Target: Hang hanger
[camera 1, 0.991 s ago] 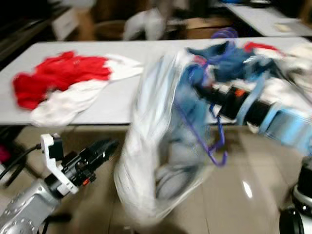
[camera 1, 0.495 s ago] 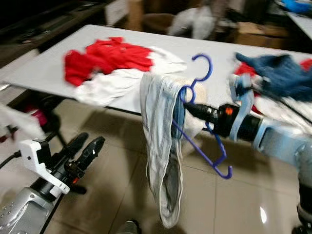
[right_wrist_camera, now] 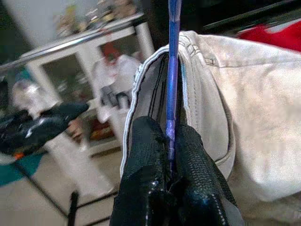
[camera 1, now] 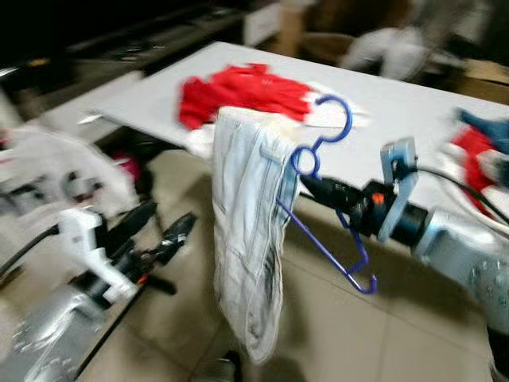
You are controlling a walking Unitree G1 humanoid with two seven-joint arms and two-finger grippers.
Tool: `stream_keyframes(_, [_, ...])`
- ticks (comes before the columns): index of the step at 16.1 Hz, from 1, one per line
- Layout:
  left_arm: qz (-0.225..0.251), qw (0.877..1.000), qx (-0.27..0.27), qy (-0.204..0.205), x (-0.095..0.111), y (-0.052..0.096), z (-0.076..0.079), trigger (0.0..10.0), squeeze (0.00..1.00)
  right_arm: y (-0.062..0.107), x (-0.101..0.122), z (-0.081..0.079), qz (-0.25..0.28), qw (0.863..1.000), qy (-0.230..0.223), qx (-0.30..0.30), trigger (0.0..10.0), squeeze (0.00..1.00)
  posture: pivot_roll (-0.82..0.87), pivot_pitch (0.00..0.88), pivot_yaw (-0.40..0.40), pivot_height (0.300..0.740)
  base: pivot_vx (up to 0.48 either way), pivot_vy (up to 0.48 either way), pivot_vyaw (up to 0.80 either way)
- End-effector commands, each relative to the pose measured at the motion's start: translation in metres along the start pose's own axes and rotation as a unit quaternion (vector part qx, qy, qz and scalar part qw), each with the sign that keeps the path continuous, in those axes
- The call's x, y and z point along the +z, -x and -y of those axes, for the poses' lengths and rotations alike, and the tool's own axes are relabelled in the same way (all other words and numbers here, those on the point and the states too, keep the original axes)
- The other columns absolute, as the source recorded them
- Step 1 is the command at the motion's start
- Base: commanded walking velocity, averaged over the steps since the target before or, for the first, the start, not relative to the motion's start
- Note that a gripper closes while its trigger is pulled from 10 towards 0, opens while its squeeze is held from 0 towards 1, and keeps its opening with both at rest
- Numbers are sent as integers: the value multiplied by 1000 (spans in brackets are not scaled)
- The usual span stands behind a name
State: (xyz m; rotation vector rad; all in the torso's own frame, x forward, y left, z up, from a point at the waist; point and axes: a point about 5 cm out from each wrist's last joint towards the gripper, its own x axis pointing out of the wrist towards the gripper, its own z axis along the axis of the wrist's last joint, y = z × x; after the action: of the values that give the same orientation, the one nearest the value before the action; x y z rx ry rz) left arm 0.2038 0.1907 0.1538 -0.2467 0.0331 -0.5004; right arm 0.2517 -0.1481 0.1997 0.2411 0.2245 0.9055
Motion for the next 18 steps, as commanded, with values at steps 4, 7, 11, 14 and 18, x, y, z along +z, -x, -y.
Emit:
stream_keyframes(4, [-7,1000,-4,-14,1,-3,2,10000,1000,3,6,-9,30,999,34,22,10000,0,-73,0,40,740,0,0,788])
stream_keyframes(7, [-6,999,-4,-37,8,0,-2,10000,1000,2,4,-2,37,998,50,6,10000,0,-69,0,37,740,0,0,788])
stream_keyframes(11, [-9,998,9,-66,18,1,-12,10000,1000,-2,0,6,46,997,55,-8,10000,0,-61,0,39,740,0,0,789])
stream_keyframes(14, [-31,995,45,-86,10,-8,-11,10000,1000,-4,-7,14,52,997,54,-29,10000,0,-56,0,47,740,0,0,790])
stream_keyframes(18, [-29,996,36,-76,3,-12,0,10000,976,-7,-15,15,48,997,52,-28,10000,0,-50,0,49,740,0,-214,791])
